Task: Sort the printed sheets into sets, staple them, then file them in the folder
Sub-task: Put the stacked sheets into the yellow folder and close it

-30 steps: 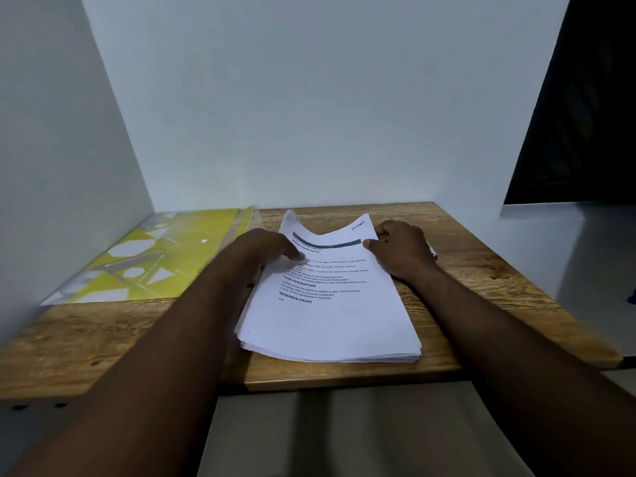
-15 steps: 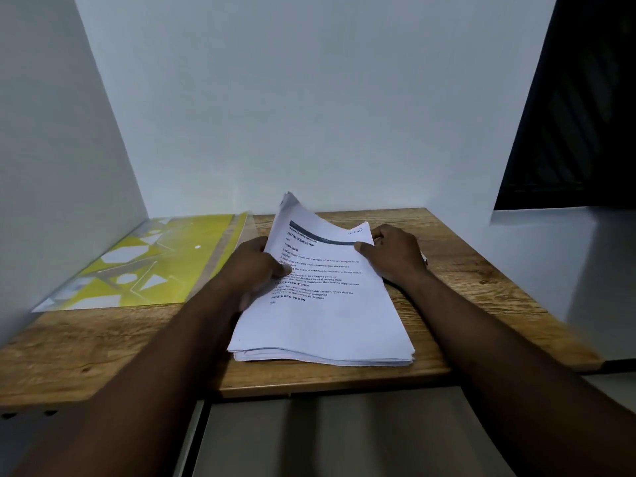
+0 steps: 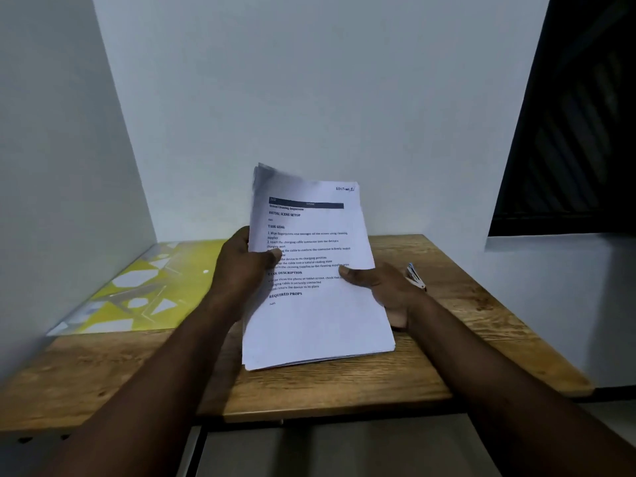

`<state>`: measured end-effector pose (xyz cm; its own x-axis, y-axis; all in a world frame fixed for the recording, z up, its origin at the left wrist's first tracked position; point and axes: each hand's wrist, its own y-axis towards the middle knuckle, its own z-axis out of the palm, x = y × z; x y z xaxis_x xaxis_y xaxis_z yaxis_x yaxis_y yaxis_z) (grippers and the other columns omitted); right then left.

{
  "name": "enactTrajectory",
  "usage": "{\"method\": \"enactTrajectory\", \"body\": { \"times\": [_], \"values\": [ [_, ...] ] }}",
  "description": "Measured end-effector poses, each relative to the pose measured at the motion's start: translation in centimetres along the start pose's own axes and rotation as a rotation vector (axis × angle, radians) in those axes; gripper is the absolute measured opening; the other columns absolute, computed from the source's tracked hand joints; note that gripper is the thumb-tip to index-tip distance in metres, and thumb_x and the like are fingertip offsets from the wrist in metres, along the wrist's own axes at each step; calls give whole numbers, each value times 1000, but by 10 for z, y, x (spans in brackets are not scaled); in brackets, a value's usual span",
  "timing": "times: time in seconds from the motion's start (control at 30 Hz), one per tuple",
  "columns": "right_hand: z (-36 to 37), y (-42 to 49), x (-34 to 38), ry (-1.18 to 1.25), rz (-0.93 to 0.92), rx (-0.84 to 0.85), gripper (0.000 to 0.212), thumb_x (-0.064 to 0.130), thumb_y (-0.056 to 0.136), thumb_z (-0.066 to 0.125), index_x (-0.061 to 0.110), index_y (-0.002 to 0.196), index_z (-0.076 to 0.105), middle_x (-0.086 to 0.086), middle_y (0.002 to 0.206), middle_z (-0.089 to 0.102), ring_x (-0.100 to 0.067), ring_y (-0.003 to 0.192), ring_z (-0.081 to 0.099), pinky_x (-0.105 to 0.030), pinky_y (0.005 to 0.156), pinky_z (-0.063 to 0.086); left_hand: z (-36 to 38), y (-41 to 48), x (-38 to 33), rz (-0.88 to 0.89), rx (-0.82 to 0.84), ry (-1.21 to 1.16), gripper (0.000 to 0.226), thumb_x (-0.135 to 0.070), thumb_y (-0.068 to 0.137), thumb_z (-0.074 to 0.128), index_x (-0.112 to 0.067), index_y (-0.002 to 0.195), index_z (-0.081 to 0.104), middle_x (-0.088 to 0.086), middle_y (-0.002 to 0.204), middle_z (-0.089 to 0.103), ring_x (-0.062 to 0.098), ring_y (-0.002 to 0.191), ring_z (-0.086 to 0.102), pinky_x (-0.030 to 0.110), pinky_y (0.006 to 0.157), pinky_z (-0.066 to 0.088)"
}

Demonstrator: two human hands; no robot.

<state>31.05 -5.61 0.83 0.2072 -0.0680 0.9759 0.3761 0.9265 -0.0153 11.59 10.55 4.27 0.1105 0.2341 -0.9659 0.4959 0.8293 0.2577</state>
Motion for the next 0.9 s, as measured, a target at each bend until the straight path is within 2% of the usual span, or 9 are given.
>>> {"method": "enactTrajectory", "body": {
  "times": [0.07,0.13,0.23,0.37,0.5,0.6,0.7,0.77,0.9],
  "values": [
    [8,0,5,-37,-57,-86,38,13,96,73,5,133,70,-15,124,76,-39,115,73,-59,103,55,-5,-1,-7,-44,74,-129,30,-2,89,70,-12,117,72,9,111,80,36,103,76,56,93,60],
    [10,0,12,-90,-117,-144,33,13,95,75,8,128,73,-11,121,78,-35,113,75,-56,103,56,-12,-4,-12,-201,238,-345,35,-10,96,66,-5,130,67,17,123,75,41,114,72,54,94,59],
    [18,-2,22,-152,-175,-220,31,13,95,75,8,126,74,-7,117,79,-31,109,76,-55,104,55,-22,-16,-12,-280,388,-373,43,-22,99,63,-5,139,62,19,132,71,41,121,69,56,102,55],
    [34,-1,29,-234,-263,-344,25,16,97,75,10,122,75,-5,111,81,-29,103,78,-55,101,58,-11,-24,-6,-91,230,-290,29,-20,99,69,-5,124,69,12,115,79,34,106,75,40,80,63],
    [55,0,36,-434,-411,-547,7,31,98,74,24,101,74,3,99,80,-23,96,76,-46,93,62,-1,-23,-13,101,13,-72,13,-33,100,71,-24,106,77,-3,101,81,23,97,77,38,86,58],
    [77,-8,35,-483,-510,-657,9,30,102,69,22,103,72,11,88,73,-23,92,73,-37,83,60,8,-33,-14,216,-50,37,10,-40,102,64,-41,102,74,-14,101,80,12,97,75,36,84,58],
    [88,-12,20,-523,-570,-733,24,30,103,68,11,114,76,2,95,76,-19,89,71,-27,75,55,15,-47,-5,223,-83,55,17,-41,104,62,-36,116,73,-15,108,76,12,103,72,35,87,57],
    [90,-13,4,-560,-530,-731,26,30,104,66,9,115,76,3,93,73,-14,84,68,-19,65,49,20,-54,8,152,-93,77,29,-40,104,62,-26,128,71,-6,116,75,18,106,70,36,89,57],
    [94,-15,-13,-532,-483,-710,29,32,105,64,8,115,77,10,85,68,-13,83,69,-28,73,55,30,-66,24,38,-139,39,40,-47,102,62,-21,132,68,-2,120,73,22,106,69,38,92,57]
  ]
}}
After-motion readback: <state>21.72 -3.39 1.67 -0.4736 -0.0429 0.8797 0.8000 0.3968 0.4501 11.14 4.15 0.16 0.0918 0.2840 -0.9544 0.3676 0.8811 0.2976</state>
